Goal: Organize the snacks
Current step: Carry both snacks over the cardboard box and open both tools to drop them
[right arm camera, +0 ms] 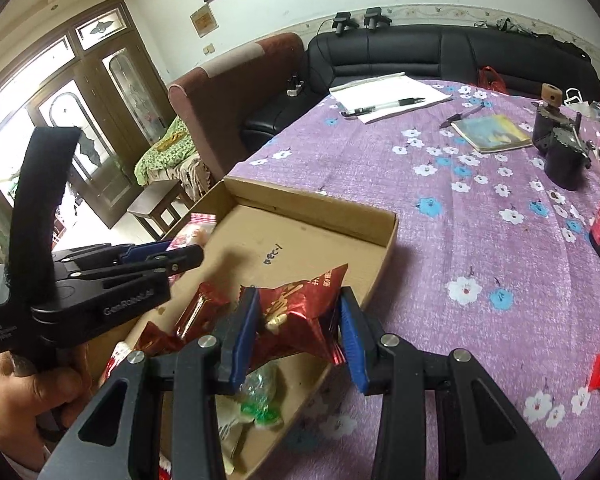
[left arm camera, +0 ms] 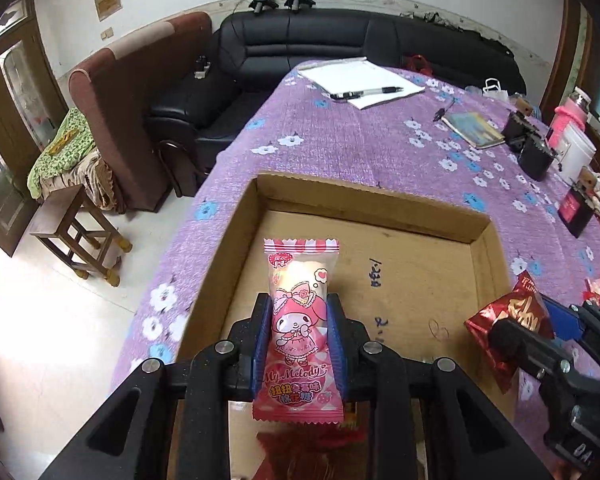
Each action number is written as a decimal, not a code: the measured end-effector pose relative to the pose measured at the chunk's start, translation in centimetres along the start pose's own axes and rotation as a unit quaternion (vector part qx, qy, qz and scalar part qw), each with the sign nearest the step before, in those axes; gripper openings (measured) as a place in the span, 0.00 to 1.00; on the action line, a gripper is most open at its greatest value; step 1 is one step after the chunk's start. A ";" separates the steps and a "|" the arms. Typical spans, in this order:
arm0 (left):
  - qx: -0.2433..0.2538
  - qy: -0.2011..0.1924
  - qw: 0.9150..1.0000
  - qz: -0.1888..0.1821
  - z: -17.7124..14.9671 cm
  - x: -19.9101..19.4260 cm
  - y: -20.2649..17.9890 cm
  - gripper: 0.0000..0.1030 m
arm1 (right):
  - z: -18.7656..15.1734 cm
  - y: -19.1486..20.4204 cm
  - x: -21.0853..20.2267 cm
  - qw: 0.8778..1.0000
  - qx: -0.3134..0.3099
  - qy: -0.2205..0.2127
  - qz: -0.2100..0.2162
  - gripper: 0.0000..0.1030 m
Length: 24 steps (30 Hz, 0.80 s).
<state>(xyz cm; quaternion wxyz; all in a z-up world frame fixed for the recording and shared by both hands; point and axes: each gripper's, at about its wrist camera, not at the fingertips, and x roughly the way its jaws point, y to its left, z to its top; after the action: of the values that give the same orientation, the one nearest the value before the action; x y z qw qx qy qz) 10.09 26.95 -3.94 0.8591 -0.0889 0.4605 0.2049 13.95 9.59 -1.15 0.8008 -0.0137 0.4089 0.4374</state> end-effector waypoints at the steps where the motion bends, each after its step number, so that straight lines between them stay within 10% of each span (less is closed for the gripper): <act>1: -0.001 0.004 1.000 -0.002 0.2 0.4 -0.1 0.27 | 0.1 0.1 0.3 1.000 -0.001 0.002 0.001 0.38; 24: -0.020 0.038 0.999 0.011 1.2 4.1 0.9 0.29 | 0.1 1.4 3.6 0.999 -0.025 0.026 -0.004 0.40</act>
<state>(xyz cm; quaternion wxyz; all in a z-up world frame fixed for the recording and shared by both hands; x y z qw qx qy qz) 12.66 29.29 -6.62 0.8366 -0.1086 0.4898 0.2202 14.05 12.90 -3.01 0.7912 -0.0468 0.4183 0.4438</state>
